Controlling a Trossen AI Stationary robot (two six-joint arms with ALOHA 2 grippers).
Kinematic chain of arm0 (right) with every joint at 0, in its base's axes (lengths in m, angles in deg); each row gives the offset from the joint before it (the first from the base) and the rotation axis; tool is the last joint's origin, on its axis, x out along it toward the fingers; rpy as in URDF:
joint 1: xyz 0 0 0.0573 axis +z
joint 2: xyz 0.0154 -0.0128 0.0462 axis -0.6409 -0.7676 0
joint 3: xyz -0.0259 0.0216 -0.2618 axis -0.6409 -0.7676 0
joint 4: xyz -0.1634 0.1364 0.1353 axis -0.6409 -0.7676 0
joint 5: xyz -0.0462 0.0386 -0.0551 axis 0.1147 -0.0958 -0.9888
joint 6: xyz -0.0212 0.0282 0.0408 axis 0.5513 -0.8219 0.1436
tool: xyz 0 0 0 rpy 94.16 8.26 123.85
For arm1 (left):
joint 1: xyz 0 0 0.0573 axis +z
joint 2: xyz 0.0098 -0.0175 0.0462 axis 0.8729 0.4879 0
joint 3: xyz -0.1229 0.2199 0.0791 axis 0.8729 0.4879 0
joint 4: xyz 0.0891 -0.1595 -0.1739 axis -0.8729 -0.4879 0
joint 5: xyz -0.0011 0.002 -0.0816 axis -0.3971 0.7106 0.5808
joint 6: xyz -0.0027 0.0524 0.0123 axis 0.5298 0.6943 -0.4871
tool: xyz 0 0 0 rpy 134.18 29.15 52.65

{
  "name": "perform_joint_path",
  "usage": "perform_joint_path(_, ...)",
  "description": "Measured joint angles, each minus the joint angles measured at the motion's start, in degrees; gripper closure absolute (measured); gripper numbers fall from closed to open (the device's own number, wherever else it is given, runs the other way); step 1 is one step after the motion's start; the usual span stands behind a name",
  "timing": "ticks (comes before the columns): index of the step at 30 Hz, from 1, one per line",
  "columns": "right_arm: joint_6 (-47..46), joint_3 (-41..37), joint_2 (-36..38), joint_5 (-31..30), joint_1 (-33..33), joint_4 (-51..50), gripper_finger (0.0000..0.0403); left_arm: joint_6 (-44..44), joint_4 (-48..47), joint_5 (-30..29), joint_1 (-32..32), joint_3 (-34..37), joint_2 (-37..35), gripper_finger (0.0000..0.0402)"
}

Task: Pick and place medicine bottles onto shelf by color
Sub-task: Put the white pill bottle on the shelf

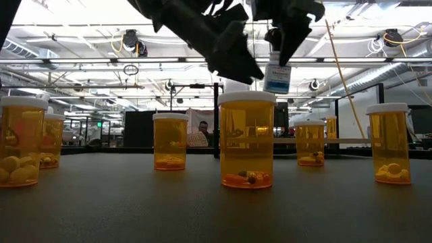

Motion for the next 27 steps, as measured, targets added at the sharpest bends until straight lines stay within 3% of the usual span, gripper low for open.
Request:
perform_joint_path(15,13.9,0.0,0.5,0.2,-15.7,0.0,0.0221,0.7,-2.8,0.9,0.0,0.0,-1.5,0.0085)
perform_joint_path(22,22.9,0.0,0.5,7.0,-26.5,2.1,0.0219,0.8,-2.8,1.3,0.0,0.0,-1.5,0.0096)
perform_joint_path(27,29.7,0.0,0.5,7.8,-32.7,6.3,0.0218,1.1,-2.6,1.4,-0.2,0.0,-1.5,0.0096)
